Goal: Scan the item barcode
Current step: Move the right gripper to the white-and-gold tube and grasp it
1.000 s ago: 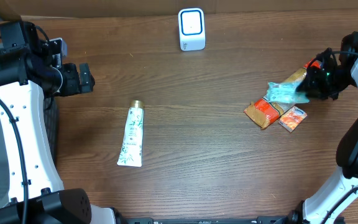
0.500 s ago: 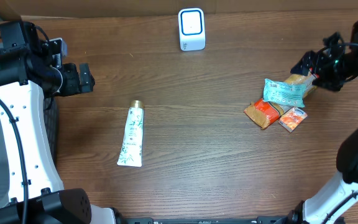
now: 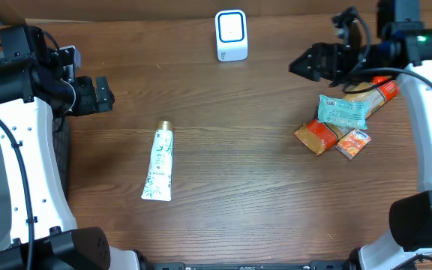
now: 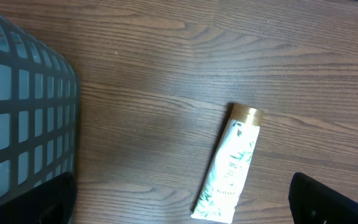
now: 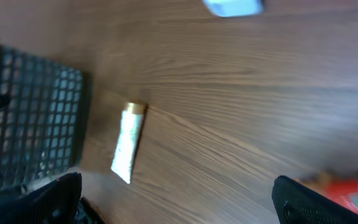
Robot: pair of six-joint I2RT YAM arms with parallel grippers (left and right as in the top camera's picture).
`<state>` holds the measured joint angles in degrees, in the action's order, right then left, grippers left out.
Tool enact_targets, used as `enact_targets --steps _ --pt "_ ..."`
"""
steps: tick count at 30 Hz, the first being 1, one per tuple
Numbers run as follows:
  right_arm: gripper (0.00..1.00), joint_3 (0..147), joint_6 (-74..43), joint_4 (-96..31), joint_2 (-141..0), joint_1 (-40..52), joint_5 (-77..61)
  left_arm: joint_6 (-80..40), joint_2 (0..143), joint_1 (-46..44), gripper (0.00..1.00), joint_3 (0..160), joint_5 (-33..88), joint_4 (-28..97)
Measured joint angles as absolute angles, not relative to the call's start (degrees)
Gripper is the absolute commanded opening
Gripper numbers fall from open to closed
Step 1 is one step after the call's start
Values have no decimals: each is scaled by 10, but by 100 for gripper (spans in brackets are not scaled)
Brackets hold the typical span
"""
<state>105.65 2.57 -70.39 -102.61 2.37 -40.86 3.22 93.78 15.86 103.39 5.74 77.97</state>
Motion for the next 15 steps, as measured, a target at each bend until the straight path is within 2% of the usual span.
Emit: enact_targets --steps 4,15 --pt "100 1056 13 -661 -1027 106 -394 32 938 159 100 1034 57 780" --pt "97 1029 -112 -513 -1093 323 -274 32 938 159 100 1034 57 780"
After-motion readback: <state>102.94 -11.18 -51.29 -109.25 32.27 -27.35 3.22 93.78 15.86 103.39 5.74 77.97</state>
